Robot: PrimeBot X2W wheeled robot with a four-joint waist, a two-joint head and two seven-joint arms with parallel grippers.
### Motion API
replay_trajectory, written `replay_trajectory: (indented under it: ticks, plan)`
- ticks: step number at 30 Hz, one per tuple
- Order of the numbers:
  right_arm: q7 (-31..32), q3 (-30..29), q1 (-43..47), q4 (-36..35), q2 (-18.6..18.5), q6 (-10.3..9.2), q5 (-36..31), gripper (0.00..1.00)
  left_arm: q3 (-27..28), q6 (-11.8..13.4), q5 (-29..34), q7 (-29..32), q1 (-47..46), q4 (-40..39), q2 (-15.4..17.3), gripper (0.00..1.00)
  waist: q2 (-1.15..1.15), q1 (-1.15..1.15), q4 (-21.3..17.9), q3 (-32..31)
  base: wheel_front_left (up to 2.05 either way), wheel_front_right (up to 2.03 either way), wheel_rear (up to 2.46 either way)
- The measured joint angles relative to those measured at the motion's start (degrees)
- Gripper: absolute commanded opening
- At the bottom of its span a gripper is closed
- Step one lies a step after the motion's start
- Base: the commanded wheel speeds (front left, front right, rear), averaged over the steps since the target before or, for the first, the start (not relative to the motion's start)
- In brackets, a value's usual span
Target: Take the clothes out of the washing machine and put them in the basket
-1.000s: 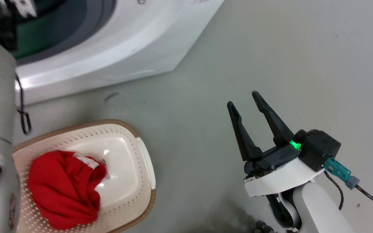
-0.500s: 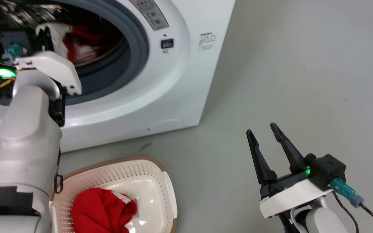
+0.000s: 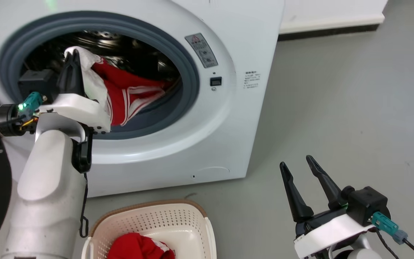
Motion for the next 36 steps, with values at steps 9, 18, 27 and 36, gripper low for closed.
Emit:
replay_trajectory:
  ticks: [9, 18, 27, 36]
  plan:
    - [1.7, -0.5, 2.6, -1.8, 0.0, 0.00, -0.2, 1.00, 0.3, 0.7, 0.3, -0.1, 7.9, -19.0, -1.1, 0.00, 0.00, 0.00, 3.0, -5.0, 0.00, 0.00, 0.00]
    - [2.3, -0.2, 3.9, -3.1, 0.0, 0.01, -0.2, 1.00, 0.0, 2.2, 0.3, 3.0, 12.8, -40.0, -0.7, 0.00, 0.00, 0.01, 5.2, -6.4, 0.00, 0.00, 0.00]
    - [2.3, 0.0, 4.2, -3.3, 0.0, 0.00, 0.2, 1.00, -0.4, 5.3, -1.0, 6.9, 25.8, -51.4, -1.6, 0.00, 0.00, 0.01, 6.1, -6.5, 0.00, 0.00, 0.00]
    - [2.5, 0.6, 4.2, -3.8, 0.0, 0.01, -0.2, 1.00, -5.5, 6.3, -3.8, 8.3, 43.0, -41.3, -6.4, 0.00, 0.00, 0.02, 7.1, -4.7, 0.00, 0.00, 0.00]
